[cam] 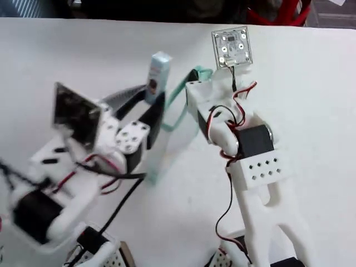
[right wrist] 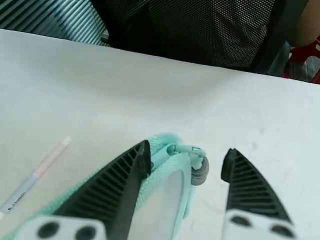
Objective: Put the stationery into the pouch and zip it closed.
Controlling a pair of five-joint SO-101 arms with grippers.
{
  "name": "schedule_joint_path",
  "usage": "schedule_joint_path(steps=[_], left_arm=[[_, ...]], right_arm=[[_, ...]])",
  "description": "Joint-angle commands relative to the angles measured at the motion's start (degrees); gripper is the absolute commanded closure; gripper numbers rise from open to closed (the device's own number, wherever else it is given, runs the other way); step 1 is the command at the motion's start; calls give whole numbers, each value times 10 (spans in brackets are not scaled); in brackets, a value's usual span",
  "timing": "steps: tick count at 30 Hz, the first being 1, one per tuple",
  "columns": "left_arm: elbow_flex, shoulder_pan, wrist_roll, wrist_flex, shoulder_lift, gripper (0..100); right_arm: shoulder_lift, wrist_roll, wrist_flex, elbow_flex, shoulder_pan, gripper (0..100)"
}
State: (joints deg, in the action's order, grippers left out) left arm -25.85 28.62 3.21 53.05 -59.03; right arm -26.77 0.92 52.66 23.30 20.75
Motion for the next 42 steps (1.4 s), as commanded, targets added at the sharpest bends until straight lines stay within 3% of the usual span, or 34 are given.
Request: schedule_joint_path(steps=[1,3,7,18,23,35,42], left_arm=[[-159,11,8,-246,-23,973],[-208,32,8,-314,-29,973],[-233,47,8,-358,-28,973],[-312,46,9,-361,-31,973],[-320,9,8,-361,-31,973],[-367,-9,8,-357,-31,973],[-379,-10,6,-354,-31,954]], right_arm=[[13,-1,2,47,8,759],[13,-1,2,47,8,759],[13,0,2,45,-10,759],[12,2,2,43,-14,759],[7,4,2,42,-16,759],[-164,2,9,97,-16,758],[-173,-1,-28,126,-17,758]])
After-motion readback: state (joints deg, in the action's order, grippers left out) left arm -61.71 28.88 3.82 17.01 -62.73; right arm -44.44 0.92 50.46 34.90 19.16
